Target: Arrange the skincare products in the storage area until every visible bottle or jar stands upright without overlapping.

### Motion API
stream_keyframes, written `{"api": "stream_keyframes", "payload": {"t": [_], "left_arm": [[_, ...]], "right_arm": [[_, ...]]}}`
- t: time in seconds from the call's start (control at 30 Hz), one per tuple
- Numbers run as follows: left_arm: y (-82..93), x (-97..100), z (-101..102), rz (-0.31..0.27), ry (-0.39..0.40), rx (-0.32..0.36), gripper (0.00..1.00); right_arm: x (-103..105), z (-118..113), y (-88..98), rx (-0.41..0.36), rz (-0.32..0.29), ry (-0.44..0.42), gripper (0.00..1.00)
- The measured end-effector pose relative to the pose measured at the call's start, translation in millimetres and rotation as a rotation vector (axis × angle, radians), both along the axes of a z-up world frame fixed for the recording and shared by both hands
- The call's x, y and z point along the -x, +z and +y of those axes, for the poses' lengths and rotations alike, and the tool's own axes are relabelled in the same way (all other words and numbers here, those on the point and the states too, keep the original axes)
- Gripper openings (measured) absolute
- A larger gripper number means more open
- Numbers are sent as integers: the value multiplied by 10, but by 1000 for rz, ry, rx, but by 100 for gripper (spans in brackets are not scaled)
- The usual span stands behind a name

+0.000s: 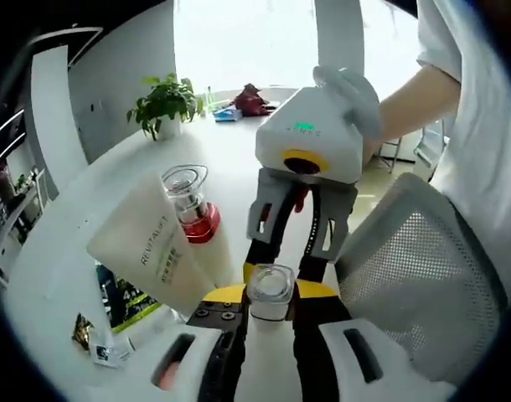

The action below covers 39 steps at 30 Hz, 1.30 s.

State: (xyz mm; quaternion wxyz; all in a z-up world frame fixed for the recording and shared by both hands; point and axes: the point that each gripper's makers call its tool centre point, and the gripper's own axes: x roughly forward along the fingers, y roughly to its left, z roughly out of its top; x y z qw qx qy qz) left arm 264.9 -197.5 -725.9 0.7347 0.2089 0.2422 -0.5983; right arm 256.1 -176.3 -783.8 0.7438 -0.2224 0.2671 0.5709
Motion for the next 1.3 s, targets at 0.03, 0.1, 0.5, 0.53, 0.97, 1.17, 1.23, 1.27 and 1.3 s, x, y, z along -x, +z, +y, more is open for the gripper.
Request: {"api": "stream_keyframes", "payload": {"t": [0.03,0.1,0.5,0.53,0.97,1.17,1.23,1.27,1.3], "left_arm": [[3,4,-2,0,0,2,24],[-3,21,1,3,-1,0,26],[-117,-18,183,-5,47,-51,29],[-139,-15,206,-5,50,-61,29],[-582,104,364,22,109,-161,22],[-643,90,288,22,111,-156,19],[-610,94,251,17,111,-155,17],[-620,82,263,14,113,-158,17],[-629,72,268,12,113,-159,16]], "right_arm": [[2,0,-6,1,3,-2,21],[14,-1,-28,7,10,-2,21],[-2,-53,-101,33,25,-46,23],[-5,-65,-112,37,26,-53,23],[171,-164,-269,159,60,-157,22],[121,-141,-240,163,42,-180,19],[96,-131,-219,153,38,-188,17],[88,-127,-212,150,36,-190,16],[68,-128,-215,150,32,-194,15]]}}
